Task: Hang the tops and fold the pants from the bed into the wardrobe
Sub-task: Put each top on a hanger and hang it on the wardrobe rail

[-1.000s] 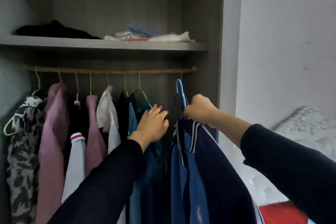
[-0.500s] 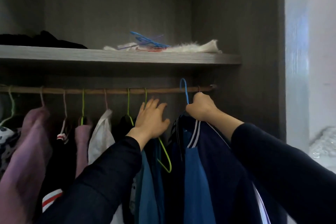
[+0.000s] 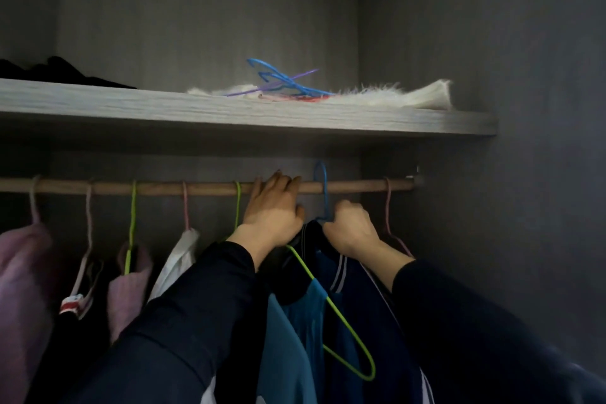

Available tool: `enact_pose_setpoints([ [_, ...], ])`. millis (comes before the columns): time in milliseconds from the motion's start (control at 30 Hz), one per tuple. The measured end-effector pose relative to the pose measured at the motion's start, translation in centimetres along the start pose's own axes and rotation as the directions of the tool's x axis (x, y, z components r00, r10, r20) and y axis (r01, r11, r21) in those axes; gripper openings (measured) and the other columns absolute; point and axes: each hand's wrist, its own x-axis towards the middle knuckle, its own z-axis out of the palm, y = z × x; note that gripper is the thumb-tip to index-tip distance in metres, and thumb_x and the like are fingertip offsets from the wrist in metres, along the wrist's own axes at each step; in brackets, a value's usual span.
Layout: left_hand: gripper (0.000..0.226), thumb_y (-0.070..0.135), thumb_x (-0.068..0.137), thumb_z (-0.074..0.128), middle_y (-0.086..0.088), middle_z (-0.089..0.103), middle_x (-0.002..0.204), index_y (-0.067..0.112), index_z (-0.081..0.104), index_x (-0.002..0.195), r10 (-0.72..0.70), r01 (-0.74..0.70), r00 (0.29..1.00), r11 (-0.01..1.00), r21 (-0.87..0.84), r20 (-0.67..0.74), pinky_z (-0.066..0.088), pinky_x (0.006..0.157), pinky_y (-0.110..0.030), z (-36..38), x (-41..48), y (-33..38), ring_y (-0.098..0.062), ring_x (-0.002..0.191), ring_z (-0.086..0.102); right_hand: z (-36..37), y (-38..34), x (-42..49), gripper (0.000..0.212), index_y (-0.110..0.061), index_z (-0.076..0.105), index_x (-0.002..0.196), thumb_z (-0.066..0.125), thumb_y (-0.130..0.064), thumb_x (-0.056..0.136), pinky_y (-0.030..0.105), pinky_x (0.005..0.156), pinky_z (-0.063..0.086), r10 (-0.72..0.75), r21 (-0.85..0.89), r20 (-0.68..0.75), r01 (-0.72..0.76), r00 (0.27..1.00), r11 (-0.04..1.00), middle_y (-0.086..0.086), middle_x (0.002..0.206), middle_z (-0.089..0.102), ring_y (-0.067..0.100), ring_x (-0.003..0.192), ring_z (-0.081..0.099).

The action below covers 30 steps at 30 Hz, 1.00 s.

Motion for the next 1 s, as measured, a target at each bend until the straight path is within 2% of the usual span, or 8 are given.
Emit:
enact_pose_setpoints([
  [100,0.063,0.032,0.092,0.048,-0.003,0.035,0.148,0.017,0.026,0.149,0.010,-0.009,1.000,1.000,0.015,-0.019,0.004,0.119,-0.037,0.1,0.3,-0.1,-0.022,0.139,0.027,0.9,0.3,-0.5,0.011,-0.009,0.049,0.093,0.055,-0.017,0.089,0.031,0.075,0.046,-0.033,-0.082,0.034,0.036,0.999,0.996,0.017,0.109,0.059,0.034,0.102,0.059],
  [167,0.070,0.031,0.086,0.056,-0.003,0.036,0.145,0.016,0.026,0.148,0.027,-0.026,0.999,0.998,0.050,-0.027,0.005,0.119,-0.037,0.2,0.3,0.0,-0.024,0.135,0.030,1.5,0.6,-0.9,0.009,-0.008,0.050,0.091,0.054,-0.015,0.088,0.031,0.074,0.045,-0.041,-0.108,0.062,0.048,0.997,0.993,0.016,0.100,0.057,0.035,0.103,0.059],
  [300,0.089,0.027,0.075,0.066,-0.004,0.029,0.147,0.014,0.018,0.149,0.048,-0.047,0.999,0.993,0.104,-0.006,0.003,0.118,-0.037,0.7,0.0,-0.1,-0.024,0.138,0.024,1.8,1.1,-1.0,0.022,-0.011,0.041,0.069,0.053,-0.014,0.087,0.030,0.069,0.045,-0.028,-0.070,0.080,0.034,0.996,0.997,0.008,0.085,0.048,0.032,0.092,0.059],
  [467,0.098,0.021,0.072,0.071,-0.006,0.022,0.150,0.013,0.011,0.150,0.060,-0.061,0.998,0.992,0.110,0.019,0.000,0.120,-0.039,1.1,-0.2,-0.5,-0.026,0.143,0.011,1.3,2.0,-0.7,0.012,-0.007,0.049,0.079,0.054,-0.015,0.087,0.030,0.067,0.044,-0.015,-0.044,0.065,0.018,0.998,0.999,0.009,0.086,0.052,0.030,0.086,0.058],
  [600,0.100,0.024,0.072,0.072,-0.006,0.022,0.150,0.013,0.011,0.150,0.050,-0.053,0.998,0.993,0.106,0.029,0.001,0.120,-0.041,1.1,-0.3,-0.4,-0.026,0.144,0.009,1.5,2.1,-1.2,0.015,-0.009,0.047,0.076,0.053,-0.014,0.088,0.030,0.066,0.043,0.007,-0.018,0.015,-0.006,1.000,1.000,0.007,0.083,0.050,0.026,0.077,0.051],
  [800,0.097,0.034,0.073,0.068,-0.006,0.023,0.151,0.012,0.013,0.150,-0.004,0.000,1.000,0.992,0.127,0.029,-0.001,0.119,-0.044,0.8,-0.5,0.6,-0.025,0.145,0.009,0.2,1.0,-0.8,0.025,-0.011,0.054,0.087,0.049,-0.034,0.095,0.033,0.072,0.049,0.048,-0.034,0.069,-0.046,0.996,0.998,0.011,0.092,0.055,0.029,0.082,0.055],
  [900,0.097,0.037,0.073,0.068,-0.007,0.025,0.150,0.011,0.013,0.149,-0.014,0.013,1.000,0.986,0.164,0.009,0.000,0.119,-0.044,1.1,-0.4,0.9,-0.025,0.145,0.011,-2.3,2.4,-0.6,0.023,-0.009,0.062,0.100,0.053,-0.028,0.092,0.033,0.073,0.045,0.038,-0.176,-0.127,-0.060,0.991,0.983,0.013,0.101,0.063,0.033,0.092,0.061],
  [1000,0.098,0.041,0.075,0.066,-0.008,0.025,0.150,0.008,0.011,0.149,-0.022,0.018,1.000,0.975,0.223,0.019,0.000,0.119,-0.043,1.0,-0.3,1.4,-0.026,0.145,0.012,-3.2,4.7,0.0,0.043,-0.008,0.053,0.127,0.059,-0.029,0.090,0.037,0.087,0.046,0.119,-0.221,-0.262,-0.180,0.958,0.958,0.014,0.127,0.056,0.033,0.118,0.053],
])
